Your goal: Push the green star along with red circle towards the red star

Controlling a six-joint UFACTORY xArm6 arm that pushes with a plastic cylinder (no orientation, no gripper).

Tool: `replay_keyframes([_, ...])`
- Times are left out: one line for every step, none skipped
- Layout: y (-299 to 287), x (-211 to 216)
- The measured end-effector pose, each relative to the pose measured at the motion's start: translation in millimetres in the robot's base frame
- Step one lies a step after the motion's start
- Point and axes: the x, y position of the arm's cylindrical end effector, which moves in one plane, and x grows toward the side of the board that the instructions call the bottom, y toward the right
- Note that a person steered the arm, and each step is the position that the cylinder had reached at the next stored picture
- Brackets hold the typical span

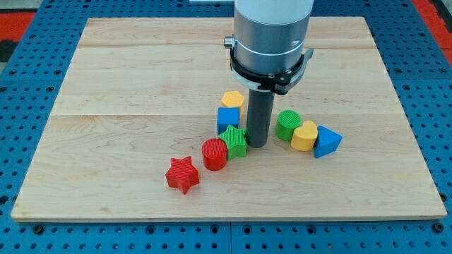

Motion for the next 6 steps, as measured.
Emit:
replay_keyframes([-18,16])
replay_keyframes([-34,24])
replay_keyframes([-55,24])
replay_keyframes([-55,24])
replay_keyframes([-55,41])
replay_keyframes([-55,46])
